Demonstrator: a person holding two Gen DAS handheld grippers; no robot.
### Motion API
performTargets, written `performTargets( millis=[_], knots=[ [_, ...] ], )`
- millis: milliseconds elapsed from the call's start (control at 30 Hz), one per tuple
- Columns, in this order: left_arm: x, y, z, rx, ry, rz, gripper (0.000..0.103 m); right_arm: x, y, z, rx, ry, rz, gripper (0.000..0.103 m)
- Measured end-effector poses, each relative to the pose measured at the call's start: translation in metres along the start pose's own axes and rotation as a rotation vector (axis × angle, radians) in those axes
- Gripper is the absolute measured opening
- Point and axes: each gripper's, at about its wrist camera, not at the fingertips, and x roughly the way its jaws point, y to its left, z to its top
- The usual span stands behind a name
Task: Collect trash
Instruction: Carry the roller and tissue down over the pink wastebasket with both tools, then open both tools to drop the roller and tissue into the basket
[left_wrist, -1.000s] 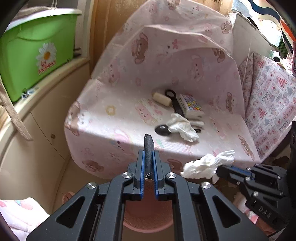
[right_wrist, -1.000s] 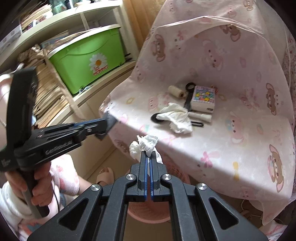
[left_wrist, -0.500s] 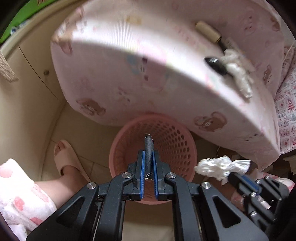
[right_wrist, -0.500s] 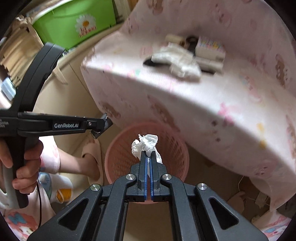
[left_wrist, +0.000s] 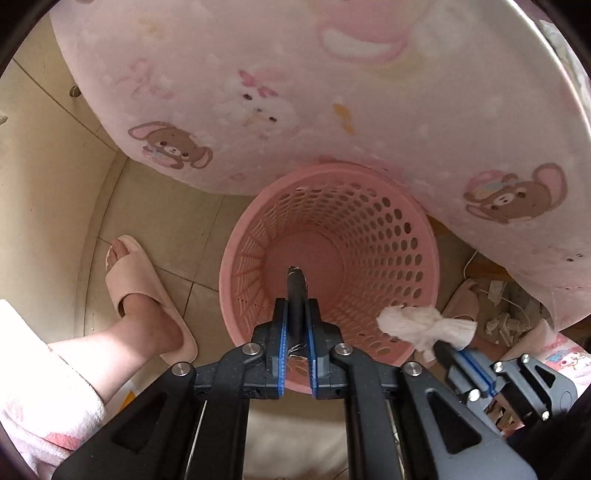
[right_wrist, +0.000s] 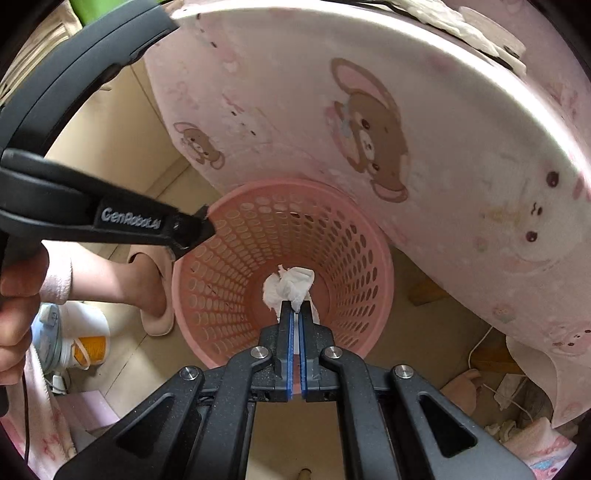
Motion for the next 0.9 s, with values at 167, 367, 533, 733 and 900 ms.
performTargets(
  millis=[167,367,533,733,900],
  knots=[
    [0.004,0.000,0.001,0.004,0.018,0.006,0.009,0.004,-0.008,0.000,0.029,0.021,0.002,0.003],
    [0.001,0.002,0.001,0.003,0.008,0.005,0.018,0.005,-0.011,-0.001,0.042,0.033,-0.024,0.043],
    [-0.014,0.004,0.002,0.011,-0.044,0.022,0.046,-0.007,-0.011,0.000,0.030,-0.017,-0.062,0.059],
    [-0.040,0.002,0.002,0.042,-0.137,0.060,0.061,-0.027,-0.016,0.006,0.049,-0.064,-0.069,0.067],
    [-0.072,-0.001,-0.002,0.072,-0.265,0.090,0.071,-0.058,-0.023,0.010,0.074,-0.145,-0.089,0.069]
  ],
)
